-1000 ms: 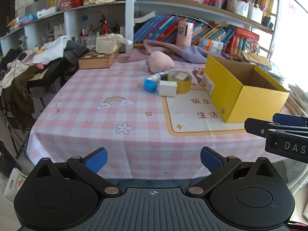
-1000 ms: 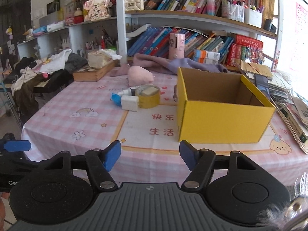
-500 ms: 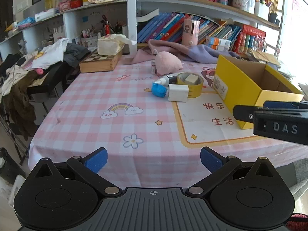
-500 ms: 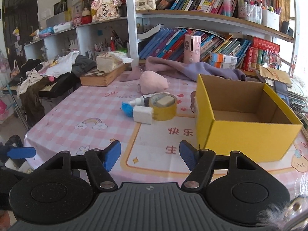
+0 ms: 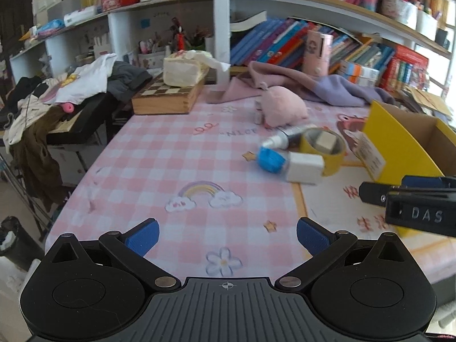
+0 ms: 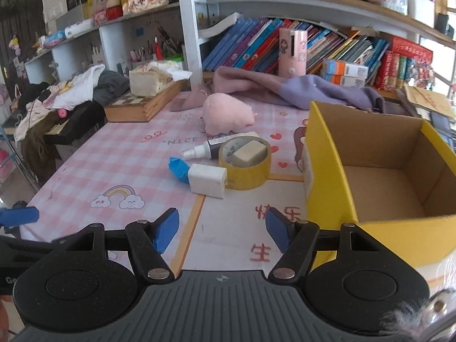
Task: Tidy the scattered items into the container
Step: 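Grasp the white plug with the right tool while the left tool approaches the blue item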
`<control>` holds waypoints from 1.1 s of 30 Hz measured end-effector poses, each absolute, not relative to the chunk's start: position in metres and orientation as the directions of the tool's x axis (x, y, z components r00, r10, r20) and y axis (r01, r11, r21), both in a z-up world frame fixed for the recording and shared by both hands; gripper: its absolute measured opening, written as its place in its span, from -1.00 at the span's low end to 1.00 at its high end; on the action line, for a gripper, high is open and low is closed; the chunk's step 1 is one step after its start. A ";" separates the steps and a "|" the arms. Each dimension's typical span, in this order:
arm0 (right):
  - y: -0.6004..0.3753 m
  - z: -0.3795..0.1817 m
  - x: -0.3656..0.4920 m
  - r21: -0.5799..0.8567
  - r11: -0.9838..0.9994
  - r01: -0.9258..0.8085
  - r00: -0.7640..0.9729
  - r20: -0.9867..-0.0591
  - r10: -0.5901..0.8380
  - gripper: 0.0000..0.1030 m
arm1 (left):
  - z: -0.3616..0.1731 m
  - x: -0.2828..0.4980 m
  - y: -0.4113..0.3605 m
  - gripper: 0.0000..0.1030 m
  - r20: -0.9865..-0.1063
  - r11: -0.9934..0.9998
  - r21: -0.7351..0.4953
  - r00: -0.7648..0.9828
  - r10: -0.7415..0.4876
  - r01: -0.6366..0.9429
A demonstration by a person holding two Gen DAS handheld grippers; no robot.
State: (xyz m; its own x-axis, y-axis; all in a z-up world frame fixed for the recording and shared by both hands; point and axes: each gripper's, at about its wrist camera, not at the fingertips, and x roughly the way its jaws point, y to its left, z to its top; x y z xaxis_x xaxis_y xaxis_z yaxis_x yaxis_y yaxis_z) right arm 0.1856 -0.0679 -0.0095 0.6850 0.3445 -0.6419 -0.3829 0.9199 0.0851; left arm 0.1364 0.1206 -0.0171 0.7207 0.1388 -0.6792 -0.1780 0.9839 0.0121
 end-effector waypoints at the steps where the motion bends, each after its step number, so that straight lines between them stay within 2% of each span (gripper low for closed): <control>1: -0.064 -0.012 0.193 0.086 0.918 -0.387 0.678 -0.648 0.346 0.30 | -0.017 0.141 0.122 1.00 -0.680 0.982 0.015 0.718 0.147 -0.187; 12: -0.027 -0.048 0.266 0.135 0.919 -0.370 0.610 -0.711 0.350 0.30 | -0.012 0.184 0.145 1.00 -0.694 0.959 0.066 0.678 0.243 -0.276; 22: -0.006 -0.068 0.298 0.131 0.924 -0.358 0.615 -0.712 0.339 0.33 | -0.015 0.214 0.140 1.00 -0.715 0.968 0.118 0.657 0.238 -0.222; 23: -0.007 -0.068 0.298 0.123 0.924 -0.362 0.618 -0.711 0.337 0.24 | -0.016 0.218 0.139 1.00 -0.718 0.970 0.115 0.657 0.230 -0.214; 25: -0.009 -0.068 0.298 0.110 0.915 -0.387 0.614 -0.710 0.345 0.21 | -0.018 0.225 0.138 1.00 -0.726 0.975 0.097 0.656 0.206 -0.200; 27: -0.015 -0.065 0.296 0.118 0.906 -0.407 0.606 -0.707 0.364 -0.05 | -0.021 0.233 0.137 0.99 -0.727 0.978 0.073 0.661 0.185 -0.194; 33: -0.040 -0.058 0.290 0.084 0.912 -0.402 0.579 -0.749 0.324 -0.05 | -0.033 0.264 0.133 0.97 -0.731 0.991 -0.025 0.679 0.070 -0.128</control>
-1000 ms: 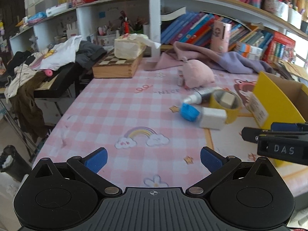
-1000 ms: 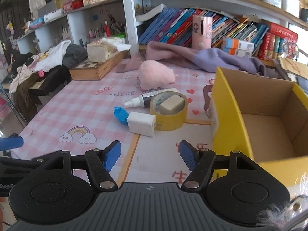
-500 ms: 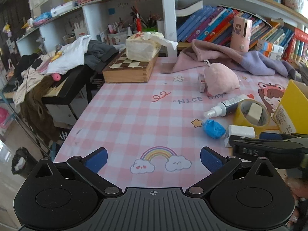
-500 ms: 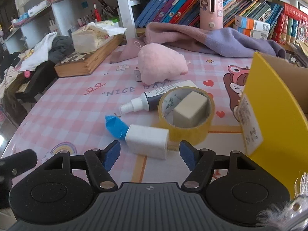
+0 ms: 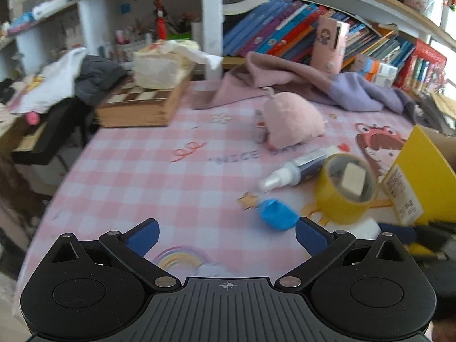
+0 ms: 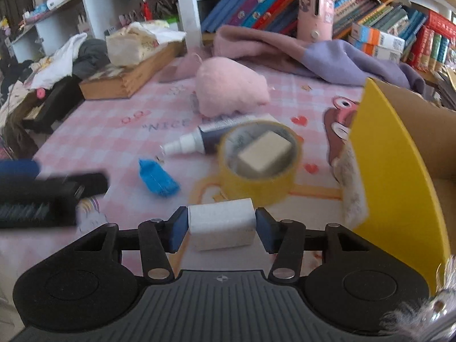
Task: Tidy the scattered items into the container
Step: 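Grasp the white plug with the right tool while the left tool approaches the blue item, then close the left tool on the blue wrapped item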
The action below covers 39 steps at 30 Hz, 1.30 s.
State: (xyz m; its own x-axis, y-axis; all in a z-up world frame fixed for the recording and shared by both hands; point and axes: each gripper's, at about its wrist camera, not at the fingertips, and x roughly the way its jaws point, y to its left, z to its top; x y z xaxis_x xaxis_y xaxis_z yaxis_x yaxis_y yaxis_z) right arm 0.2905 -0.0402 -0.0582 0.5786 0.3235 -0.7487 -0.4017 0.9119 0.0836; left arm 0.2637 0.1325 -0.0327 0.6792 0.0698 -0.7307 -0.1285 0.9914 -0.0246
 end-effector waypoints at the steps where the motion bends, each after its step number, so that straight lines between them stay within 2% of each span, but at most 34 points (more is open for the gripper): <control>1: -0.043 -0.057 0.289 0.070 0.912 -0.405 0.583 -0.749 0.316 -0.05 | -0.035 0.269 0.130 0.97 -0.732 0.992 -0.035 0.679 0.055 -0.118; 5: -0.046 -0.058 0.285 0.020 0.904 -0.426 0.587 -0.754 0.294 -0.05 | -0.045 0.289 0.119 0.90 -0.742 0.996 -0.062 0.671 -0.002 -0.066; 7: -0.048 -0.060 0.284 0.017 0.902 -0.432 0.581 -0.759 0.293 -0.05 | -0.050 0.298 0.111 0.76 -0.761 0.998 -0.045 0.649 -0.006 -0.043; 11: -0.047 -0.061 0.282 -0.007 0.890 -0.455 0.583 -0.758 0.292 -0.04 | -0.061 0.308 0.100 0.71 -0.785 1.000 -0.010 0.620 -0.003 -0.008; 13: -0.048 -0.062 0.282 -0.009 0.887 -0.461 0.579 -0.761 0.293 0.00 | -0.065 0.312 0.097 0.60 -0.788 1.000 -0.006 0.616 -0.001 -0.005; 14: -0.048 -0.063 0.282 -0.007 0.887 -0.462 0.577 -0.762 0.294 0.09 | -0.066 0.314 0.096 0.58 -0.788 1.000 -0.002 0.615 0.002 -0.007; 17: -0.048 -0.065 0.285 -0.004 0.886 -0.463 0.570 -0.767 0.294 0.43 | -0.070 0.319 0.094 0.41 -0.791 1.000 0.014 0.611 0.015 -0.006; 20: -0.048 -0.068 0.288 0.003 0.889 -0.458 0.562 -0.774 0.292 0.46 | -0.073 0.322 0.092 0.22 -0.792 1.000 0.025 0.610 0.021 -0.003; 22: -0.047 -0.071 0.291 0.004 0.890 -0.456 0.556 -0.779 0.288 0.44 | -0.076 0.324 0.093 -0.17 -0.799 1.000 0.025 0.600 0.020 0.000; 23: -0.047 -0.073 0.292 0.003 0.891 -0.453 0.555 -0.782 0.284 0.39 | -0.077 0.324 0.094 -0.21 -0.803 1.000 0.019 0.595 0.014 0.001; 24: -0.048 -0.074 0.292 0.002 0.894 -0.449 0.556 -0.783 0.281 0.25 | -0.077 0.323 0.095 -0.22 -0.803 1.000 0.013 0.596 0.010 0.000; 39: -0.045 -0.057 0.283 0.015 0.881 -0.474 0.584 -0.744 0.326 0.24 | -0.034 0.280 0.120 -0.25 -0.736 0.992 -0.114 0.675 -0.052 -0.049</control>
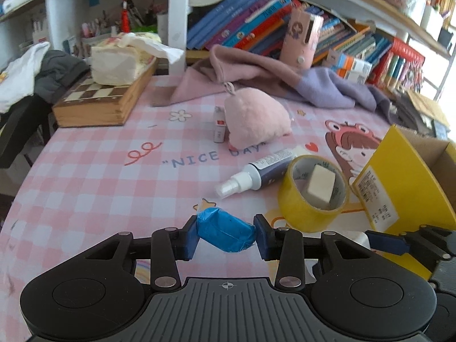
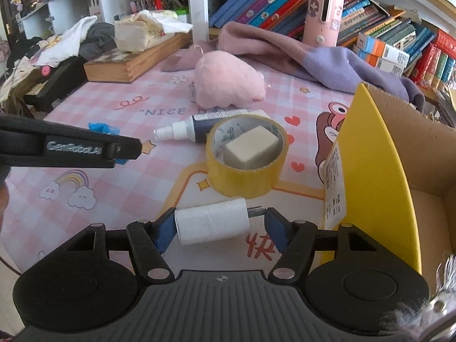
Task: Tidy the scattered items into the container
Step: 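Close the left tool on the blue wrapped item, then carry the blue item and white plug over the yellow box with both tools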
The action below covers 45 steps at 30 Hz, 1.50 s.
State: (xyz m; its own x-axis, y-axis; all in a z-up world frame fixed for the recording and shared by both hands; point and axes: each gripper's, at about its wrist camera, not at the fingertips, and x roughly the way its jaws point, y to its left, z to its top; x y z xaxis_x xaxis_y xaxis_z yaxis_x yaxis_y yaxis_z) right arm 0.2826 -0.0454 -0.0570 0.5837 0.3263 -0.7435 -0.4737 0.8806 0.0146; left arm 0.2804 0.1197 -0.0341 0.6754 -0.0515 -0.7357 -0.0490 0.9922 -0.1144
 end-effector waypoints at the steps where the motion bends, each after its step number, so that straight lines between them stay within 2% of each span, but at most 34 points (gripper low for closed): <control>1: -0.045 -0.054 0.280 0.011 0.877 -0.480 0.590 -0.736 0.332 0.24 | -0.031 0.276 0.121 -0.25 -0.730 0.991 -0.121 0.681 -0.054 -0.052; 18: -0.039 -0.014 0.222 -0.052 0.864 -0.501 0.671 -0.654 0.350 0.24 | 0.006 0.195 0.143 -0.25 -0.640 0.981 -0.188 0.764 -0.085 -0.047; 29: -0.047 0.016 0.156 -0.034 0.865 -0.500 0.700 -0.605 0.380 0.24 | 0.024 0.124 0.150 -0.25 -0.587 0.973 -0.229 0.800 -0.123 -0.019; 45: -0.087 0.026 0.052 0.028 0.927 -0.373 0.730 -0.607 0.312 0.24 | 0.032 0.031 0.127 -0.25 -0.553 0.960 -0.252 0.797 -0.244 0.119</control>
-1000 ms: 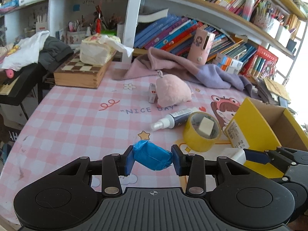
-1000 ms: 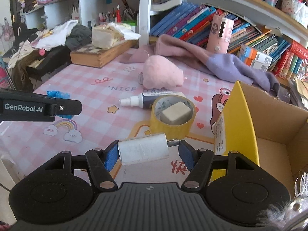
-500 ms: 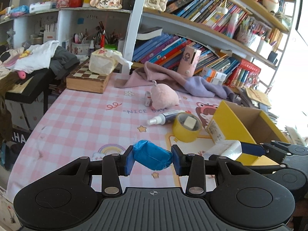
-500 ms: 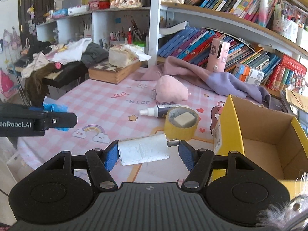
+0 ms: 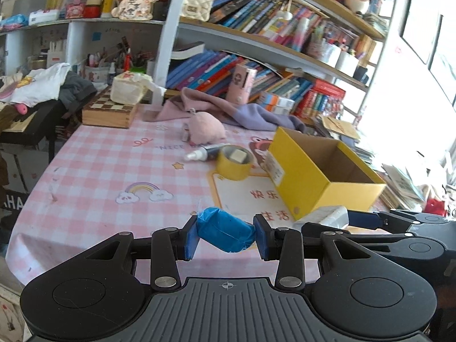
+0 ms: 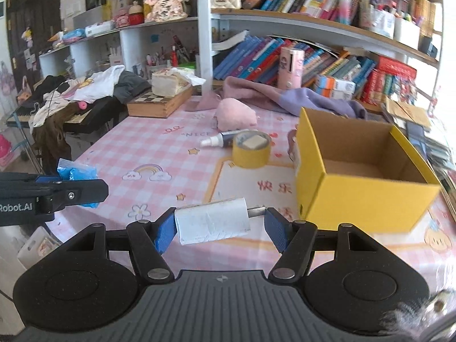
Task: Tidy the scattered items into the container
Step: 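Carry the blue item and white plug over the yellow box with both tools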
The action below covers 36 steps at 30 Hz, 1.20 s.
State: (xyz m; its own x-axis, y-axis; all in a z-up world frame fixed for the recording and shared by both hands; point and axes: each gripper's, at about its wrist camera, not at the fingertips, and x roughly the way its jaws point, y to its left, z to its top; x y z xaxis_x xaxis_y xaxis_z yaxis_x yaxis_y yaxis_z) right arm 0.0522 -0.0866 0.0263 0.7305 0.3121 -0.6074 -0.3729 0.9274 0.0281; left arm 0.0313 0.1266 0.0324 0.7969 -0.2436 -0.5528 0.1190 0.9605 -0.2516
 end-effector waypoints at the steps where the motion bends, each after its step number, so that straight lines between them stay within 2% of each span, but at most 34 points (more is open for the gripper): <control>1: -0.089 0.027 0.049 0.034 0.931 -0.362 0.731 -0.610 0.307 0.24 | 0.034 0.029 0.125 -0.25 -0.551 0.960 -0.250 0.796 -0.250 0.128; 14: -0.133 0.026 0.015 0.007 0.970 -0.243 0.750 -0.633 0.192 0.24 | 0.029 0.027 0.086 -0.26 -0.547 0.924 -0.283 0.749 -0.375 0.256; 29: -0.213 0.024 0.002 0.030 1.000 0.000 0.762 -0.648 0.019 0.24 | 0.030 0.050 0.005 -0.26 -0.547 0.844 -0.256 0.649 -0.528 0.471; 36: -0.233 0.026 0.012 0.025 0.999 0.038 0.752 -0.659 -0.013 0.24 | 0.026 0.059 -0.031 -0.26 -0.560 0.807 -0.223 0.606 -0.565 0.546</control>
